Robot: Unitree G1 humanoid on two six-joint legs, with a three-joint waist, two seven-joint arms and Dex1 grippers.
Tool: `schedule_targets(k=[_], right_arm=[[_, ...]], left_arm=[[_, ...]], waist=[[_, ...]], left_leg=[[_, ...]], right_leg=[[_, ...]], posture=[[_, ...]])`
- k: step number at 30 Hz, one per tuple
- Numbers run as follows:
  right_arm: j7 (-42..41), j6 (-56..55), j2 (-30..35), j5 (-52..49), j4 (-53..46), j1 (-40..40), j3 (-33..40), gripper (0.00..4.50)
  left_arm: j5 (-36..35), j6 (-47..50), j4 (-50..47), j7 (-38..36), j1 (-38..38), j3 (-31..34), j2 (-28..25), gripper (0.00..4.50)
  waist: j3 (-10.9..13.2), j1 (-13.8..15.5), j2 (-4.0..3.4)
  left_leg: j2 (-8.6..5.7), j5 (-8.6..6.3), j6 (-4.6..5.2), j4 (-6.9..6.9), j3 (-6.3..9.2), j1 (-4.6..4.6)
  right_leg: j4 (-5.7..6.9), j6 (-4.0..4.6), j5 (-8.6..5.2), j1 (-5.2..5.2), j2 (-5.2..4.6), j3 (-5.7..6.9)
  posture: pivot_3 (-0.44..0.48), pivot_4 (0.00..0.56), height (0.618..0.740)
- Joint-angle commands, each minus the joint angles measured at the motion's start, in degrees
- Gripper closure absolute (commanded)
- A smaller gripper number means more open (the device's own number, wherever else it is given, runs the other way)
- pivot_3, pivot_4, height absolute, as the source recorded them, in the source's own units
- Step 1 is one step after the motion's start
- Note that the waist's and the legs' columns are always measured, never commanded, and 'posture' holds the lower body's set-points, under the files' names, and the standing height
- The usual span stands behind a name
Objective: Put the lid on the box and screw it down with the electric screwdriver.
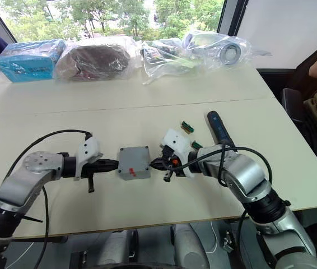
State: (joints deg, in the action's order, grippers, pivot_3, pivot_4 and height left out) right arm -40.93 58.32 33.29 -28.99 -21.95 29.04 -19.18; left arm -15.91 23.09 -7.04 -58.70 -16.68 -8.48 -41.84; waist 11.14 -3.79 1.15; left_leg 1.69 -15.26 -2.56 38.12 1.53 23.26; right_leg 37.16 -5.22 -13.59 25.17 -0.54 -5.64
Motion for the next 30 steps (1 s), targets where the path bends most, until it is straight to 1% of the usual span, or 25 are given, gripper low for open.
schedule_targets(k=[1,5,9,11,14,17,19,21,23,25,27,30], right_arm=[[-1.38,-0.45,-1.72,-0.21,-0.2,1.44,-1.48,4.39],[-2.5,1.77,-2.35,-1.12,-0.55,2.39,-1.83,4.39],[-3.25,2.81,-1.88,-0.91,-1.16,3.2,-2.5,4.39],[-3.37,2.93,-0.02,0.26,-1.85,3.64,-2.8,4.39],[-3.43,3.03,2.99,1.09,-2.58,3.82,-1.64,4.39],[-3.94,1.81,6.0,1.81,-2.35,3.98,0.41,4.39],[-3.71,0.44,6.49,2.37,-1.11,4.3,1.5,4.39],[-3.16,-1.91,4.93,3.23,1.45,4.81,2.1,4.39],[-2.82,-3.75,3.04,4.04,3.62,5.14,2.08,4.39],[-2.83,-5.15,1.46,4.89,5.26,5.32,1.37,4.39],[-3.01,-6.71,-0.42,5.87,6.93,5.32,0.37,4.39],[-3.22,-7.93,-2.73,7.01,9.04,5.44,-0.87,4.39]], left_arm=[[1.79,-2.98,2.37,0.22,-4.02,-1.77,2.77,4.5],[4.38,-5.86,7.36,0.44,-7.6,-2.81,5.53,4.5],[5.66,-7.8,10.91,-0.1,-10.0,-3.14,7.06,4.5],[6.08,-8.74,12.36,-0.37,-10.96,-2.75,7.01,4.5],[6.46,-9.64,12.47,-1.29,-10.27,-1.95,4.99,4.5],[5.43,-9.09,8.9,-4.96,-6.34,-0.8,-0.3,4.5],[3.99,-8.16,5.61,-7.38,-3.1,0.31,-3.97,4.5],[1.59,-6.26,0.75,-10.16,1.26,1.87,-7.89,4.5],[-0.04,-4.72,-3.04,-11.51,4.36,2.77,-9.97,4.5],[-1.01,-3.4,-5.72,-11.35,6.01,2.98,-10.46,4.5],[-1.88,-1.31,-7.93,-10.4,6.38,2.58,-9.61,4.5],[-1.34,0.02,-8.68,-8.54,5.42,1.31,-7.35,4.5]], waist=[[0.0,0.01,0.0],[0.0,0.06,0.01],[0.0,-0.07,0.01],[0.0,-0.09,0.01],[0.0,-0.06,0.01],[-0.01,-0.32,0.01],[0.0,-0.35,0.0],[0.0,-0.16,0.01],[-0.01,-0.33,0.08],[0.0,0.01,0.07],[0.0,0.3,0.09],[0.0,0.36,0.09]], left_leg=[[-0.01,0.0,0.0,0.01,0.0,0.0],[-0.03,0.0,0.0,0.03,0.02,0.01],[-0.02,0.0,0.0,0.03,0.03,0.01],[-0.02,0.0,0.0,0.03,0.04,0.0],[-0.03,0.0,0.0,0.03,0.04,0.01],[-0.02,0.0,0.0,0.03,0.03,0.01],[0.02,0.0,0.0,-0.02,0.0,0.0],[0.04,0.0,0.0,-0.03,0.03,-0.01],[0.07,0.0,0.0,-0.03,0.04,0.0],[0.05,0.0,0.0,-0.03,-0.01,-0.04],[0.03,0.0,0.0,0.02,0.02,0.02],[0.01,0.0,0.0,0.06,0.01,0.04]], right_leg=[[0.0,-0.01,0.01,0.0,0.0,0.0],[0.01,-0.03,0.02,-0.01,-0.01,0.0],[0.02,-0.04,0.03,-0.01,-0.01,0.01],[0.03,-0.04,0.03,-0.01,-0.01,0.01],[0.02,-0.05,0.03,-0.01,-0.01,0.02],[0.02,-0.05,0.03,0.0,-0.02,0.01],[0.04,-0.05,0.03,0.06,0.0,0.01],[0.06,-0.04,0.02,0.07,0.01,0.05],[0.05,-0.03,0.02,0.07,0.04,0.06],[0.06,-0.03,0.01,0.04,-0.01,0.04],[0.03,-0.01,0.0,0.02,-0.01,0.04],[0.01,-0.01,0.0,0.0,-0.03,0.03]], posture=[[0.0,0.15,0.74],[0.0,0.15,0.74],[0.0,0.15,0.74],[0.0,0.15,0.74],[0.0,0.15,0.74],[0.0,0.15,0.74],[0.0,0.15,0.74],[0.0,0.15,0.74],[0.0,0.15,0.74],[0.0,0.15,0.74],[0.0,0.15,0.74],[0.0,0.15,0.74]])
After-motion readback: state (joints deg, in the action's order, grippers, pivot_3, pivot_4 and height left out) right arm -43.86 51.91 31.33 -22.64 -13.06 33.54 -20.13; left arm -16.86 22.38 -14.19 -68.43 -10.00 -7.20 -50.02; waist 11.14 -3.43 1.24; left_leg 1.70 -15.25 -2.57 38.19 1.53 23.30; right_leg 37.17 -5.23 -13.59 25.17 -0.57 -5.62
